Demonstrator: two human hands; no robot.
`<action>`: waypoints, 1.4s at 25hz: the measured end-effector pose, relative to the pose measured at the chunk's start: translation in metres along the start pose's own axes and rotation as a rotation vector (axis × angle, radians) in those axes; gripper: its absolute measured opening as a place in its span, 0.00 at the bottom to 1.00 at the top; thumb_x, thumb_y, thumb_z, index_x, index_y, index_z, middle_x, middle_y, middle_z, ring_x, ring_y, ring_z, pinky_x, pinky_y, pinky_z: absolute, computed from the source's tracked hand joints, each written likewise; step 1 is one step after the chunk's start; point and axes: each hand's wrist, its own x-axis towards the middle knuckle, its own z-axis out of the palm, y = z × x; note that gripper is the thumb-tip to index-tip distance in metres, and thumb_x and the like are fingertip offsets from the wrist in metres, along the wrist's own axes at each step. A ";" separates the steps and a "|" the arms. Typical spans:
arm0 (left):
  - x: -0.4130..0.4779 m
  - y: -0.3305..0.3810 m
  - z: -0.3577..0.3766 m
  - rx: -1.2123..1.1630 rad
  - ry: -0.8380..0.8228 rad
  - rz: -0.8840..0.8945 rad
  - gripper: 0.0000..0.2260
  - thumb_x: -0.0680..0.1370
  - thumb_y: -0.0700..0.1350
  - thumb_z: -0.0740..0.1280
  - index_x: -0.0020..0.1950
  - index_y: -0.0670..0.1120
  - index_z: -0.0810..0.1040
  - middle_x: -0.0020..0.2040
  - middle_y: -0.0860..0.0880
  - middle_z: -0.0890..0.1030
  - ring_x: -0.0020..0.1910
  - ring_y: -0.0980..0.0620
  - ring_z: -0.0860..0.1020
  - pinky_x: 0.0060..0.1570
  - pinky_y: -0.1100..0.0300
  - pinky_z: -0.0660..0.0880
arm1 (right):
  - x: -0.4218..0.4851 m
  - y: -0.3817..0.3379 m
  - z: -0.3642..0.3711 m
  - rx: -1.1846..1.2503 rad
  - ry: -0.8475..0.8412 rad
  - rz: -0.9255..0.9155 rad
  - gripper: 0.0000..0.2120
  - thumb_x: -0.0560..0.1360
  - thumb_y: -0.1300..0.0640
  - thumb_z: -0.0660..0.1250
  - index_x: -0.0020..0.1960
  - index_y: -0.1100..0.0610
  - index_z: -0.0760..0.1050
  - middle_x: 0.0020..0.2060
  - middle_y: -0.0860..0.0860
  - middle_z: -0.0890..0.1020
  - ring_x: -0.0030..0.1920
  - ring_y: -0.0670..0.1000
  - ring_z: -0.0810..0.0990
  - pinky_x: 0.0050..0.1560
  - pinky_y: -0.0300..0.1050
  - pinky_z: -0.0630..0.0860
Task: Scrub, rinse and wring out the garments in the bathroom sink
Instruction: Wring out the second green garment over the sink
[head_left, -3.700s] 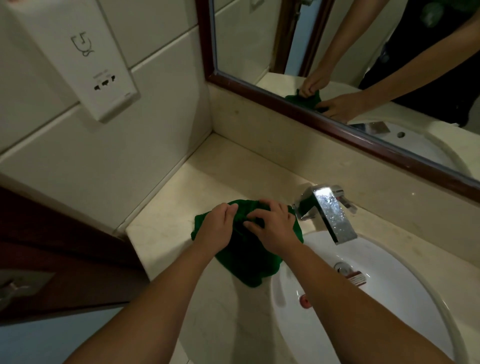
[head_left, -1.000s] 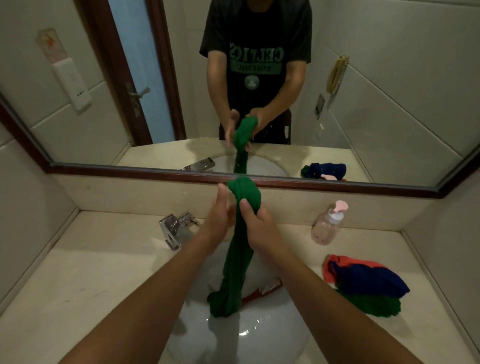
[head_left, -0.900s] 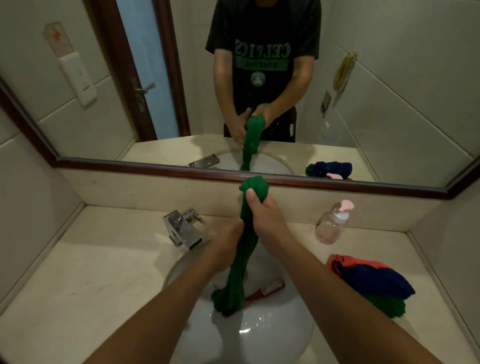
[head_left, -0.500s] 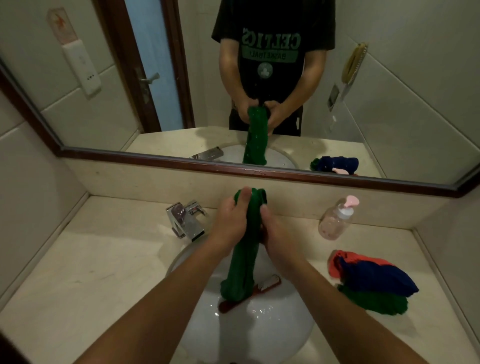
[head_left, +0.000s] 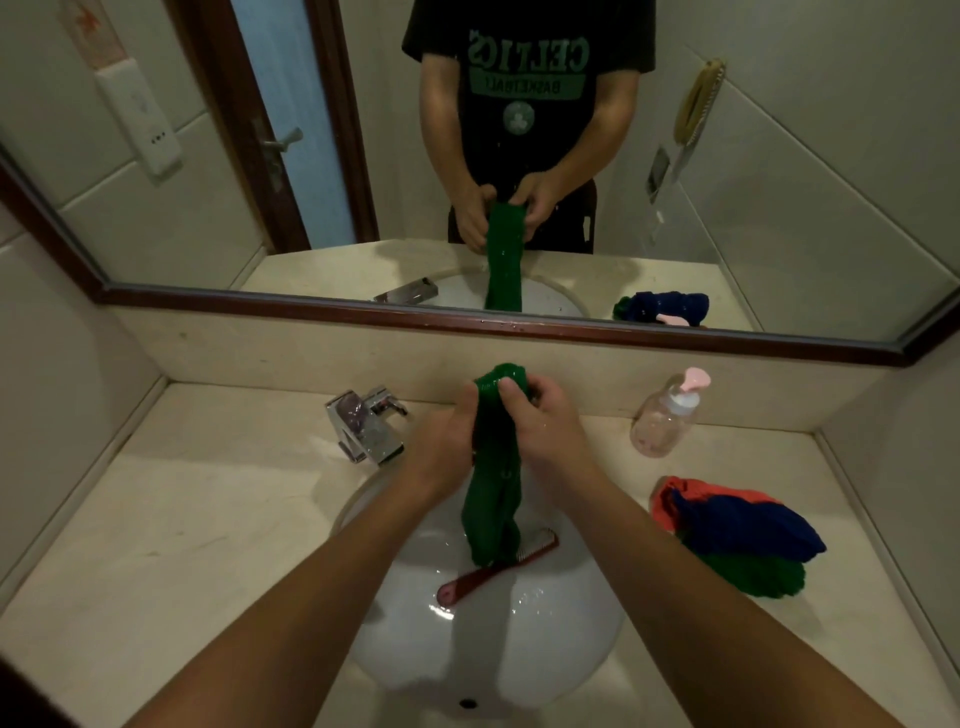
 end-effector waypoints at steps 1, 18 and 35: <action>-0.003 -0.002 0.003 0.020 0.001 0.048 0.32 0.80 0.70 0.53 0.45 0.44 0.81 0.38 0.44 0.82 0.38 0.46 0.82 0.39 0.56 0.81 | 0.003 -0.002 -0.002 0.004 -0.018 0.010 0.12 0.84 0.52 0.63 0.65 0.56 0.76 0.55 0.55 0.84 0.55 0.55 0.84 0.52 0.50 0.83; 0.003 0.032 0.017 -0.132 0.075 0.053 0.17 0.84 0.54 0.62 0.47 0.43 0.82 0.42 0.43 0.84 0.43 0.46 0.84 0.49 0.46 0.82 | -0.001 0.017 -0.025 -0.213 0.154 -0.224 0.08 0.84 0.47 0.62 0.56 0.50 0.76 0.46 0.48 0.82 0.48 0.50 0.83 0.41 0.37 0.78; 0.013 0.040 0.051 -0.074 0.351 0.335 0.29 0.74 0.77 0.51 0.47 0.51 0.70 0.38 0.51 0.76 0.34 0.59 0.75 0.32 0.66 0.74 | 0.008 0.024 -0.013 -0.036 0.118 -0.280 0.22 0.81 0.36 0.56 0.58 0.50 0.80 0.49 0.50 0.84 0.50 0.52 0.83 0.52 0.53 0.82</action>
